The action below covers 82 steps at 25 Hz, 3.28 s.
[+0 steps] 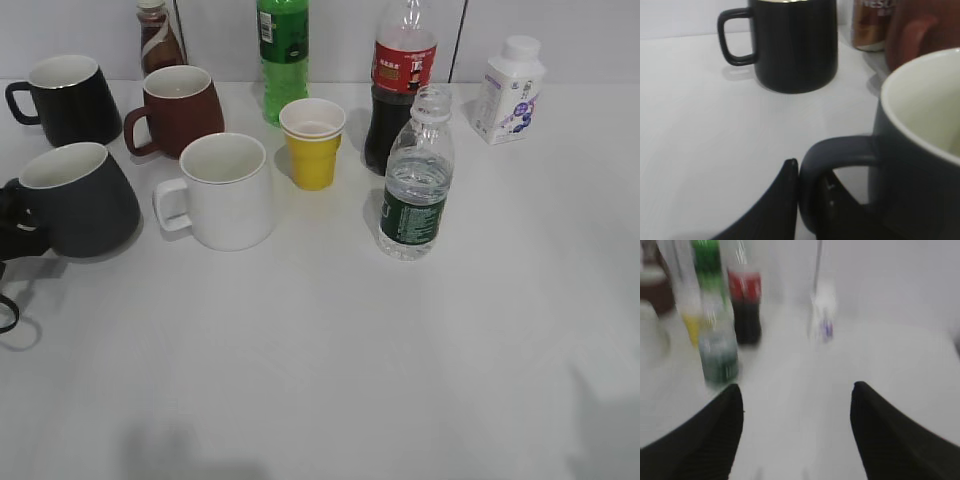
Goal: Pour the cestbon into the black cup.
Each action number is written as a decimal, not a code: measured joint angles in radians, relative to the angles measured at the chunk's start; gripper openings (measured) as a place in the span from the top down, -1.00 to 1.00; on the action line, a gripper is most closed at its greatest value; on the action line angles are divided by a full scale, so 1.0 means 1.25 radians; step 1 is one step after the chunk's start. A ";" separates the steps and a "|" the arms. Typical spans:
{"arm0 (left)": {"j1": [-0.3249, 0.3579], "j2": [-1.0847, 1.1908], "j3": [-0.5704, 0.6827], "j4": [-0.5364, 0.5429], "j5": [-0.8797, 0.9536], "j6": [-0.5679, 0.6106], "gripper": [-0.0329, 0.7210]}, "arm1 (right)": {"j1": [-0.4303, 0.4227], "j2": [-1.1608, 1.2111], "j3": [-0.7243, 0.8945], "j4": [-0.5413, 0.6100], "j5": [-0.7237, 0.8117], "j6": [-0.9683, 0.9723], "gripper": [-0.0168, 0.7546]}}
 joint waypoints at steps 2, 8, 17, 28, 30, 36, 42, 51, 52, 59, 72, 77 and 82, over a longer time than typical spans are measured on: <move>0.000 -0.020 0.011 0.005 0.004 0.003 0.78 | 0.000 0.069 -0.003 0.083 -0.160 -0.099 -0.35; 0.000 -0.109 0.016 0.028 0.003 0.003 0.78 | 0.014 0.318 -0.042 0.377 -0.467 -0.390 -0.34; 0.000 -0.221 0.017 0.055 0.053 0.003 0.78 | 0.275 0.595 -0.014 0.457 -0.629 -0.459 -0.26; 0.000 -0.240 0.018 0.090 0.057 0.003 0.78 | 0.411 0.864 0.126 0.511 -0.959 -0.192 -0.24; 0.000 -0.240 0.018 0.092 0.057 0.003 0.78 | 0.412 0.868 0.163 0.377 -1.068 -0.055 -0.24; 0.000 -0.240 0.019 0.101 0.057 0.003 0.78 | 0.415 0.950 0.183 0.030 -1.192 0.076 -0.31; 0.000 -0.253 0.020 0.119 0.057 0.004 0.78 | 0.415 1.109 0.154 0.014 -1.272 0.106 -0.78; 0.000 -0.298 0.020 0.159 0.096 0.004 0.78 | 0.415 1.331 -0.052 0.064 -1.270 0.124 -0.46; 0.000 -0.303 0.020 0.176 0.109 0.004 0.78 | 0.415 1.343 -0.067 0.069 -1.268 0.124 -0.25; -0.085 -0.393 0.020 0.238 0.270 0.003 0.78 | 0.415 1.265 -0.101 -0.072 -1.130 -0.007 -0.22; -0.337 -0.413 -0.049 0.177 0.461 0.003 0.78 | 0.416 1.185 -0.338 -0.428 -0.847 -0.285 -0.22; -0.340 -0.413 -0.090 0.172 0.508 0.003 0.78 | 0.416 1.185 -0.342 -0.464 -0.840 -0.385 -0.22; -0.368 -0.413 -0.092 0.173 0.527 0.002 0.78 | 0.416 1.185 -0.349 -0.469 -0.846 -0.444 -0.22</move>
